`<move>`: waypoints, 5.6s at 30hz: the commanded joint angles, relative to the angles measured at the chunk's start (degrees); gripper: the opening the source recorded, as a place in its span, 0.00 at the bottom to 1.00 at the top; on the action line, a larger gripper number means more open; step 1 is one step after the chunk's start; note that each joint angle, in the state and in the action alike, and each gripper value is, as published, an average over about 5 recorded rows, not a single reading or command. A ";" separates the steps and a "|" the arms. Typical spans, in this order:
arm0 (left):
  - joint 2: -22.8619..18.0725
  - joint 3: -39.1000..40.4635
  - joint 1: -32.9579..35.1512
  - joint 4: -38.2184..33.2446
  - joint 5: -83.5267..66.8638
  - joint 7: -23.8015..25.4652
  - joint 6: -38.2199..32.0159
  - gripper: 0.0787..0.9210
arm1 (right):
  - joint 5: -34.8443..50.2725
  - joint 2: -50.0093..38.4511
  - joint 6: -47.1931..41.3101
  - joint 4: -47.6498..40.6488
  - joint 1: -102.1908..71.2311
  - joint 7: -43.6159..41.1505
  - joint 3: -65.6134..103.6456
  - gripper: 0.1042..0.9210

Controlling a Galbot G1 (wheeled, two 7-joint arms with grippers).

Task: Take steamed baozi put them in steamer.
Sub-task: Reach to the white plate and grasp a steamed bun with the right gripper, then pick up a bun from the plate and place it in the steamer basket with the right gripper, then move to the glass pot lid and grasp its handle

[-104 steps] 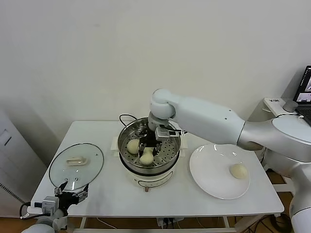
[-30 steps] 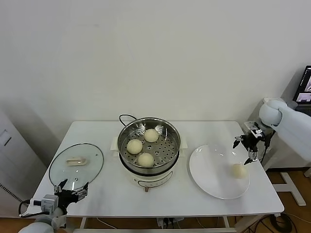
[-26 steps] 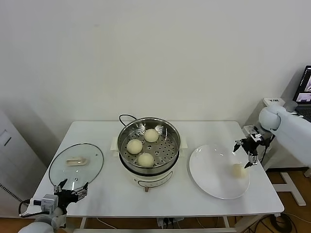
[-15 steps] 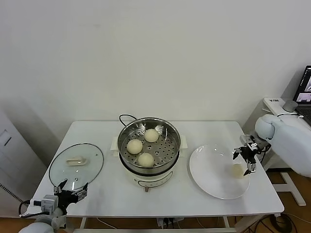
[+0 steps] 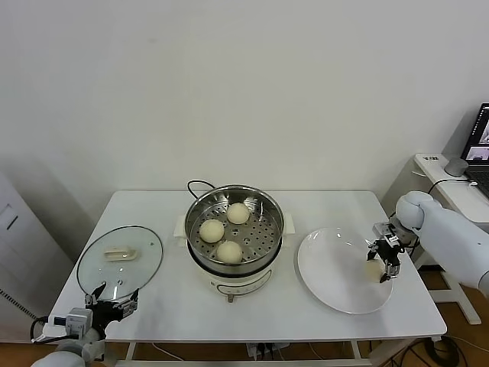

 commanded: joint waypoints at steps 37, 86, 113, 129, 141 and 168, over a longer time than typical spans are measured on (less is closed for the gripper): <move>-0.63 0.04 0.53 -1.12 0.62 -0.17 -0.01 0.88 | 63.11 12.84 -32.82 24.36 52.92 12.31 -49.45 0.41; -0.71 -0.25 0.12 0.41 0.18 0.07 -0.71 0.88 | 59.32 20.01 -41.55 24.12 33.83 29.28 -42.65 0.67; -1.56 -0.98 -0.33 -1.42 -0.89 -0.13 0.01 0.88 | 65.44 -4.35 -26.09 31.03 -0.63 56.58 16.72 0.88; -2.43 -0.93 -1.07 -3.96 1.58 0.00 -1.55 0.88 | 45.17 4.75 -13.70 44.11 -46.14 80.06 56.58 0.88; -1.43 -0.82 -1.18 -1.14 35.44 0.58 -9.21 0.88 | 37.97 17.42 -10.43 46.29 -64.41 74.70 73.12 0.88; -8.91 -4.57 -8.40 26.04 104.25 -10.57 -34.86 0.88 | 36.14 30.06 -5.07 44.01 -71.20 64.39 77.46 0.88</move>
